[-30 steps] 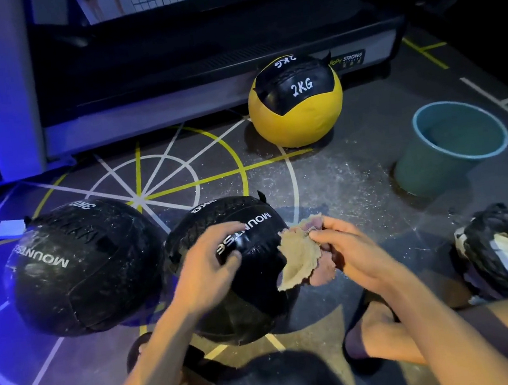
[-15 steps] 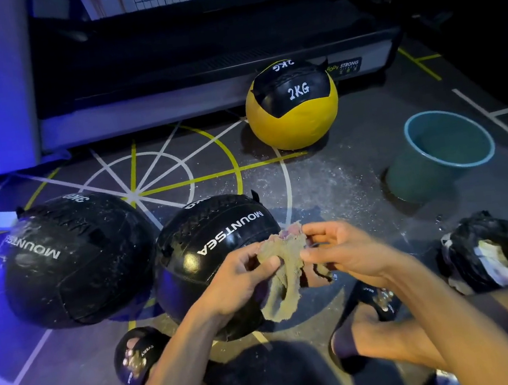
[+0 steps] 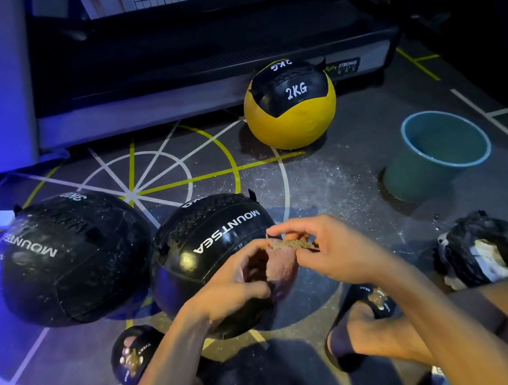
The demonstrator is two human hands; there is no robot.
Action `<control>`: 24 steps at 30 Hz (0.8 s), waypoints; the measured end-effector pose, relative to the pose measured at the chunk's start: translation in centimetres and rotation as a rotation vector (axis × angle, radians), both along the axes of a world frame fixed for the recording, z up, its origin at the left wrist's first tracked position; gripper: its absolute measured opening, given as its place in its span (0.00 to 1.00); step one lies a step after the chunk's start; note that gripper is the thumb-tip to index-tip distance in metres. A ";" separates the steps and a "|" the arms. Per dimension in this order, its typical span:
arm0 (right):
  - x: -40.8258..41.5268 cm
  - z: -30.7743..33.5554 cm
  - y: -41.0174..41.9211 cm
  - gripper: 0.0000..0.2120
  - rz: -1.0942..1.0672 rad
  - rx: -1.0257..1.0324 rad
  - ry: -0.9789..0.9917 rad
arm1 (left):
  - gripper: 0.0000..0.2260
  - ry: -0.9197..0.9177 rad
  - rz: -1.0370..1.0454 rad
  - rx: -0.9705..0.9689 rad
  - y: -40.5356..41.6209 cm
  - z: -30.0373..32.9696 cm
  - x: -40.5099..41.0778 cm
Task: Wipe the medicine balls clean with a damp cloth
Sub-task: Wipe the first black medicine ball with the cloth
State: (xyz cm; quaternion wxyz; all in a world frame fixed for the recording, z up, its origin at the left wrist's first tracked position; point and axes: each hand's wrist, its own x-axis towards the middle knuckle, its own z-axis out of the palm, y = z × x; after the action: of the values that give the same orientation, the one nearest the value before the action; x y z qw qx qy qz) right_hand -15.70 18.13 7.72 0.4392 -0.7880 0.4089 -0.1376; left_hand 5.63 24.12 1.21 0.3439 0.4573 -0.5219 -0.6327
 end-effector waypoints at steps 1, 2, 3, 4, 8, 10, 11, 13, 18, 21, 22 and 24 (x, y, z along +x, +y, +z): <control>0.1 0.3 -0.2 0.24 -0.001 0.021 -0.002 | 0.32 0.020 -0.039 -0.003 -0.1 0.5 0.1; 0.0 0.5 -0.4 0.25 0.005 0.056 -0.016 | 0.31 0.032 -0.066 -0.009 -0.1 0.7 0.1; 0.0 0.8 -0.5 0.25 0.019 0.095 -0.041 | 0.29 0.035 -0.075 -0.016 -0.2 1.0 -0.1; -0.1 1.1 -0.7 0.24 0.028 0.117 -0.060 | 0.25 0.019 -0.066 -0.021 -0.3 1.2 -0.4; -0.2 0.8 -2.0 0.22 -0.087 0.194 -0.196 | 0.09 0.056 0.051 0.010 -0.4 1.0 -1.9; -0.3 -0.5 -2.5 0.19 -0.320 0.372 -0.413 | 0.12 0.078 0.189 0.060 -0.5 0.8 -1.9; -0.2 -1.4 -2.3 0.16 -0.430 0.511 -0.511 | 0.14 0.086 0.244 0.094 -0.6 0.8 -1.7; 0.5 -3.6 -0.4 0.20 -0.508 0.790 -0.566 | 0.15 0.086 0.310 0.143 -0.7 0.8 -1.1; 2.4 -7.5 3.2 0.31 -0.459 0.934 -0.616 | 0.13 0.138 0.371 0.226 -0.6 0.1 0.1; 2.5 -7.9 3.0 0.29 -0.514 0.946 -0.649 | 0.11 0.079 0.342 0.182 -0.2 0.2 0.6; 2.6 -8.1 3.1 0.27 -0.517 0.914 -0.625 | 0.12 0.024 0.330 0.147 -0.2 0.2 0.8; 2.7 -8.6 3.6 0.23 -0.548 0.786 -0.597 | 0.14 -0.221 0.296 0.035 -0.3 -0.4 1.5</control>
State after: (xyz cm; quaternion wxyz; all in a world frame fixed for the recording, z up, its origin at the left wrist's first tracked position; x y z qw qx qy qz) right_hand -12.96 21.71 -0.84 0.7445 -0.3571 0.4773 -0.3007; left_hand 7.15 23.82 0.79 0.3659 0.6015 -0.4726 -0.5301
